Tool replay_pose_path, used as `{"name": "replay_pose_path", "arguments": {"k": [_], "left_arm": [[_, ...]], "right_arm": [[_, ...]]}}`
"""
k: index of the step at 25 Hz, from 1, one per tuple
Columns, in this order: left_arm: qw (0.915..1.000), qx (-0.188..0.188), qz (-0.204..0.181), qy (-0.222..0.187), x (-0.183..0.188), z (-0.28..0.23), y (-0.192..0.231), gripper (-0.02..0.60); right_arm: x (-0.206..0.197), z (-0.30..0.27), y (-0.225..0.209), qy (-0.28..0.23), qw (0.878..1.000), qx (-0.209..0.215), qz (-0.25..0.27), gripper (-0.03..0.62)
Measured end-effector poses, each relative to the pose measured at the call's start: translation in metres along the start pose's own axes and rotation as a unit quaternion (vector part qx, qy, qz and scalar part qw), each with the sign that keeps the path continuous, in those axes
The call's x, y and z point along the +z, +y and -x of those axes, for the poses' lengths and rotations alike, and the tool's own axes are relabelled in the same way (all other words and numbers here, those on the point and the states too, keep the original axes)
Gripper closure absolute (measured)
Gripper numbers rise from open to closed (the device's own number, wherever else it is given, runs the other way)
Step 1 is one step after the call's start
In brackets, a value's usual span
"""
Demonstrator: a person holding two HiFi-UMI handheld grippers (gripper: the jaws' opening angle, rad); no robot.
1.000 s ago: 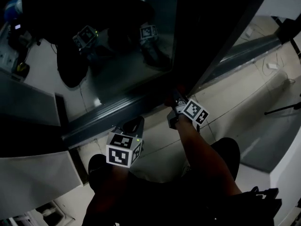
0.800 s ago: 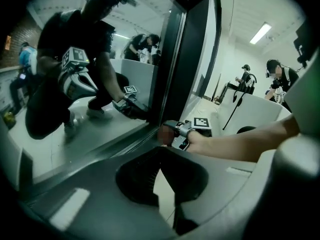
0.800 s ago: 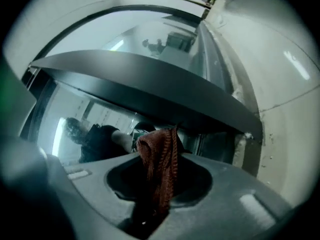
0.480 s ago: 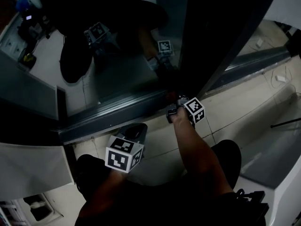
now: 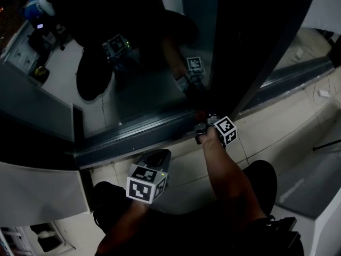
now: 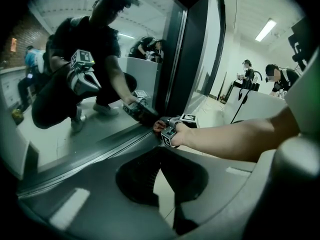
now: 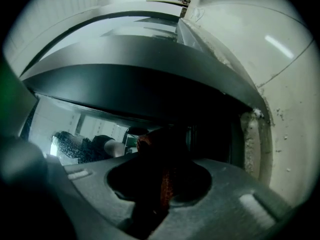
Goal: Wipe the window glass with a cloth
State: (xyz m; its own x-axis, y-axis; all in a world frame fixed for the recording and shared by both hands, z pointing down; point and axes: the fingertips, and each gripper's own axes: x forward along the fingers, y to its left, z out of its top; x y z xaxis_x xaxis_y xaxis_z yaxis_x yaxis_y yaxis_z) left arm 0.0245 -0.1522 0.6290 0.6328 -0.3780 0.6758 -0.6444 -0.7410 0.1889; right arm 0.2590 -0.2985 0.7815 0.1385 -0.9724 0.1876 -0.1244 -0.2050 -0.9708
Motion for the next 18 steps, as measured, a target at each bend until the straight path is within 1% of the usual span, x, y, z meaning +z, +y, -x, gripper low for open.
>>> {"name": "replay_pose_path", "arguments": {"k": [3, 6, 12, 18], "left_arm": [[1.0000, -0.006, 0.003, 0.005, -0.005, -0.007, 0.001, 0.565], [0.9999, -0.011, 0.002, 0.012, -0.005, -0.011, 0.003, 0.565], [0.9993, -0.036, 0.000, 0.002, -0.002, -0.019, -0.006, 0.565], [0.9989, -0.046, -0.002, -0.002, 0.000, -0.021, -0.008, 0.565]], "right_arm": [[-0.001, 0.001, 0.011, 0.003, 1.000, 0.006, 0.005, 0.517], [-0.003, 0.005, 0.030, 0.002, 1.000, 0.021, 0.010, 0.517], [0.000, 0.014, 0.064, -0.001, 0.999, 0.051, 0.001, 0.520], [0.004, 0.019, 0.088, -0.006, 0.998, 0.066, 0.002, 0.523]]}}
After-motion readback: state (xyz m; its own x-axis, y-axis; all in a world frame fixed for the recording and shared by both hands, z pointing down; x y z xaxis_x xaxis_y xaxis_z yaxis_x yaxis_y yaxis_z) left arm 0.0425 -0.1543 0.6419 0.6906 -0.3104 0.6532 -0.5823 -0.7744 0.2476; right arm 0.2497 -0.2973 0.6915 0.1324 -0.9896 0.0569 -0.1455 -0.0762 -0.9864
